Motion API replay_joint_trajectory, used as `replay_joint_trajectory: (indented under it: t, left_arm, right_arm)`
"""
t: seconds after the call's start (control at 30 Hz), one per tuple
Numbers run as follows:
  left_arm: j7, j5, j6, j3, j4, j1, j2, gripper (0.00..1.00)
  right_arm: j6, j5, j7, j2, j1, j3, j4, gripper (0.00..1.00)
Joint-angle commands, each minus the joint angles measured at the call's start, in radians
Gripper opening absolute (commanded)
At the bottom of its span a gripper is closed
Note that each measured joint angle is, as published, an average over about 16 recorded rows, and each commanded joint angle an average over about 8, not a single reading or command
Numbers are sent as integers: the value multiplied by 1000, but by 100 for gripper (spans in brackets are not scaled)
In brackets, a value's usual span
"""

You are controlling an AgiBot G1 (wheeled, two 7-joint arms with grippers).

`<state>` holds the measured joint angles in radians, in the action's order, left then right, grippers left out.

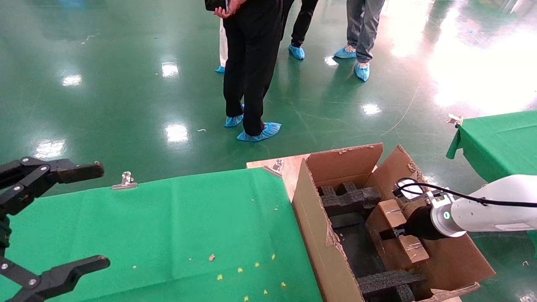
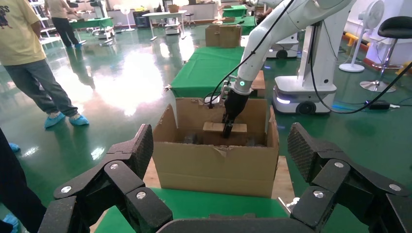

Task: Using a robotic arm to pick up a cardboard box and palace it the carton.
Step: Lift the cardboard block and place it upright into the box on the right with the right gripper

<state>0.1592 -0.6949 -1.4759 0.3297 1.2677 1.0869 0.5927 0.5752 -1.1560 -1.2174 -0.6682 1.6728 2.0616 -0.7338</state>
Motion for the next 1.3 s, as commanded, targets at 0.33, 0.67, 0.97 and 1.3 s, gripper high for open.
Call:
replay_joint_trajectory:
  t: [0.33,0.67,0.97,1.3]
  left_arm:
    - [0,0,0,0,0,0,0,100]
    - [0,1,0,0,0,0,0,100]
    - [0,1,0,0,0,0,0,100]
    - [0,1,0,1,0,0,0,100]
  right_arm:
    - [10,9,8,-2,-3,-4,6,100]
    - [10,3,8,4,11,-4,-7,100]
    - [10,-11,1,16,33,0,-33,100]
    - [-16,-42,-12,48,92,-1,-89,100]
